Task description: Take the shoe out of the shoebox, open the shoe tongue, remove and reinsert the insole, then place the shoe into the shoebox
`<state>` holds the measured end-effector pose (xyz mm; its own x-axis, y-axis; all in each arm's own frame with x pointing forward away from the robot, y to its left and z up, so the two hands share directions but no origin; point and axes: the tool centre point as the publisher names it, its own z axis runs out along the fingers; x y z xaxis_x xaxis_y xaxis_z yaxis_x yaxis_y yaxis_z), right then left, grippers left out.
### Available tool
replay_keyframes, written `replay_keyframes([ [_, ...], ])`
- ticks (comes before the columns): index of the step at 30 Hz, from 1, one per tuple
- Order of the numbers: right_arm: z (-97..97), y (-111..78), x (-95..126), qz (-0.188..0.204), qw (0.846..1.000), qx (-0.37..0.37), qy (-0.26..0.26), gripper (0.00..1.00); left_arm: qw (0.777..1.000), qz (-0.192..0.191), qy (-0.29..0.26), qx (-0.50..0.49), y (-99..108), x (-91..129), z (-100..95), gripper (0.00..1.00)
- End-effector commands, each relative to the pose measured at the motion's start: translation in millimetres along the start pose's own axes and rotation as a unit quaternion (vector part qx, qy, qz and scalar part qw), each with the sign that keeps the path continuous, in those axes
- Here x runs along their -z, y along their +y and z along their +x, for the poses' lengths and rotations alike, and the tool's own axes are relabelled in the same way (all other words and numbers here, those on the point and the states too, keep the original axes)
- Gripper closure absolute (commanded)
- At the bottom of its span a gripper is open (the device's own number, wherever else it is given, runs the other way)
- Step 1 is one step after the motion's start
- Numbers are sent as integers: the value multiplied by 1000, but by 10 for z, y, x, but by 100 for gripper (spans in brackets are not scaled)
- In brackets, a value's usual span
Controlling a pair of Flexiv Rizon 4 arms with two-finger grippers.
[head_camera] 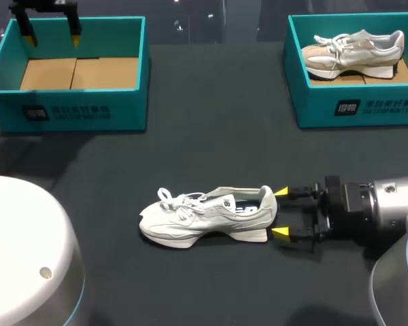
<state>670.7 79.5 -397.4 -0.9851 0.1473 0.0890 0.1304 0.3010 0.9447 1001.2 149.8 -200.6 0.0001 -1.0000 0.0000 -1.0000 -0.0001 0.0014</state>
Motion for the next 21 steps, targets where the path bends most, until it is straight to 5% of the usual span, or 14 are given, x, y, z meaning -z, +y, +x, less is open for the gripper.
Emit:
replay_keyframes([
  [1, -17, -19, -119, 2, 1000, 0, 2, 0, 1000, 0, 0, 0, 5, 3, -1, 0],
  [21, 46, 31, -431, 3, 1000, 3, 11, 0, 1000, 0, 0, 0, 5, 3, -1, 0],
])
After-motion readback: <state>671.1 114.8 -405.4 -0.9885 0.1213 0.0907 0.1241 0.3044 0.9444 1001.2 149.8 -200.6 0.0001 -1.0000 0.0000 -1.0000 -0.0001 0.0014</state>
